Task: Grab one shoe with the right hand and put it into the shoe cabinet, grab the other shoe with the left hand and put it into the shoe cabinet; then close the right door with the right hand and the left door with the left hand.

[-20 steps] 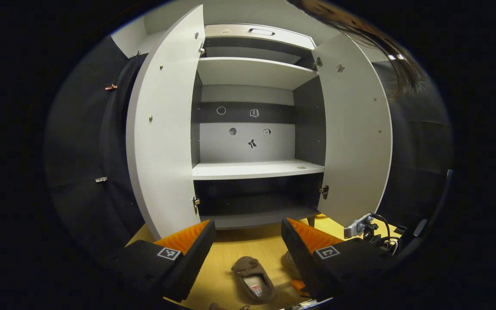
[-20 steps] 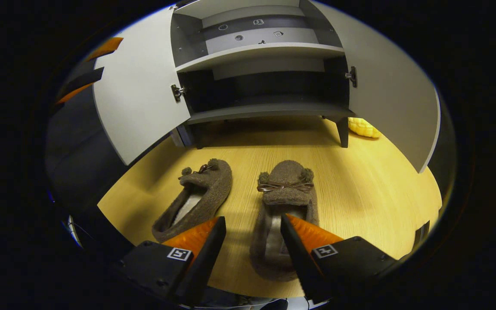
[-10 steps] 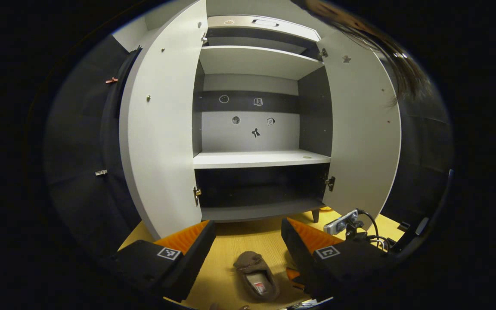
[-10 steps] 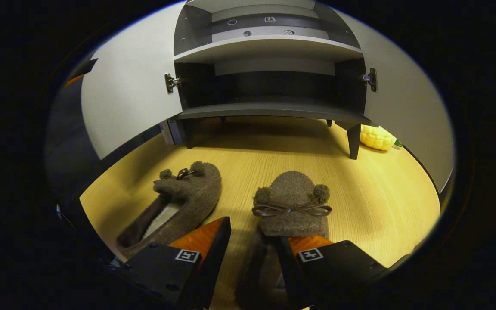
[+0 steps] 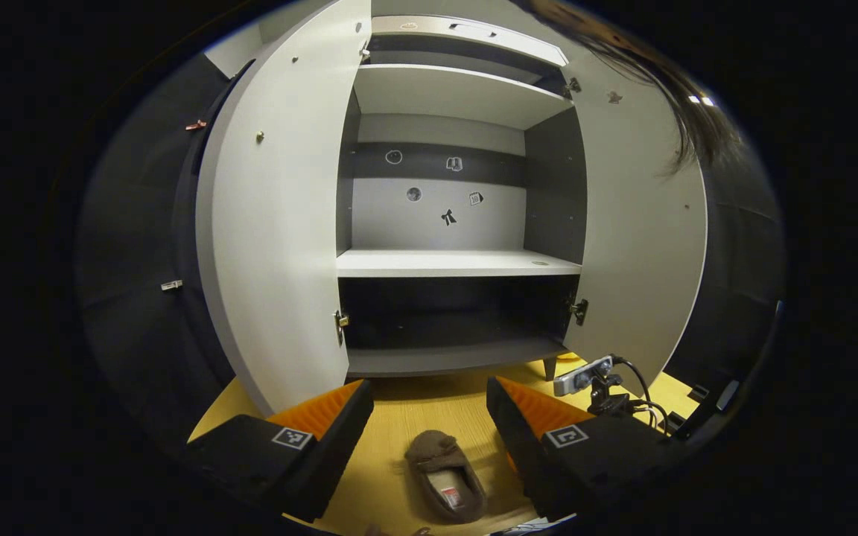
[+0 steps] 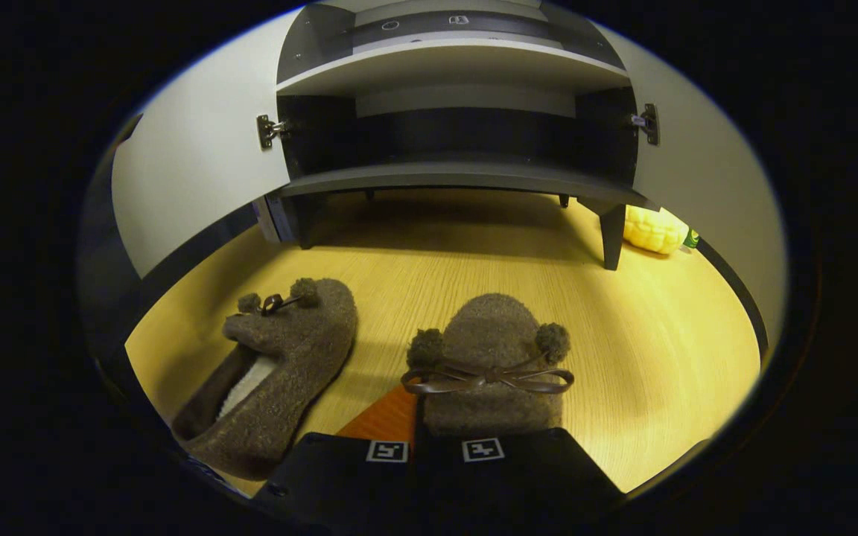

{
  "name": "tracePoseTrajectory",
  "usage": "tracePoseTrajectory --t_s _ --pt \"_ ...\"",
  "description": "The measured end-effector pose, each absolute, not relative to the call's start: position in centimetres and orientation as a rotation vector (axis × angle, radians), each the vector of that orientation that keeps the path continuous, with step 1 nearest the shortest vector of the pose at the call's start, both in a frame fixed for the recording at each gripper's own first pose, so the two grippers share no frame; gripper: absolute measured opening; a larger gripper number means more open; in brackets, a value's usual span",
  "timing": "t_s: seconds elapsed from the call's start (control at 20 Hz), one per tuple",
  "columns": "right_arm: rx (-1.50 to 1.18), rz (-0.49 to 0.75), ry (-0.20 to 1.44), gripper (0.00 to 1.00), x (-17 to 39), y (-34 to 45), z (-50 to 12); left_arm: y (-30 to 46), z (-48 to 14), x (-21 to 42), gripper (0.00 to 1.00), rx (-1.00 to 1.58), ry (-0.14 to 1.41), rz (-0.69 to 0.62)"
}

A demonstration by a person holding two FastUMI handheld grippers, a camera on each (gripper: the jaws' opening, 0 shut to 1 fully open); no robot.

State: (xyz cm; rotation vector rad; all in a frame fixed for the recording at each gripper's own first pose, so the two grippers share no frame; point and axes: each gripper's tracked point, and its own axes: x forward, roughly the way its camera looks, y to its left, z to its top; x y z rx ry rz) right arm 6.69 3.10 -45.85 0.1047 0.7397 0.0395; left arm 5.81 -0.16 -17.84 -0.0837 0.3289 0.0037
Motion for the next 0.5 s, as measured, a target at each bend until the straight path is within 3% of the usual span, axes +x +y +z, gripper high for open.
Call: tracePoseTrajectory --t_s 0.15,0.2,0.3,0.5 --pt "0.083 0.066 0.730 0.12 6.5 3.2 -45.2 0.1 -17.6 5.8 0.97 -0.086 0.325 0.008" --pt "0.071 0.082 0.732 0.05 6.7 3.2 -45.6 0.2 -17.5 5.7 0.97 -0.085 0.323 0.011" --pt "0.058 0.113 0.746 0.05 6.4 3.2 -44.9 0.2 -17.0 5.5 0.97 -0.085 0.314 0.012" --pt "0.098 0.115 0.647 0.05 8.1 2.7 -37.6 0.2 -15.1 4.8 0.97 -0.094 0.279 0.016"
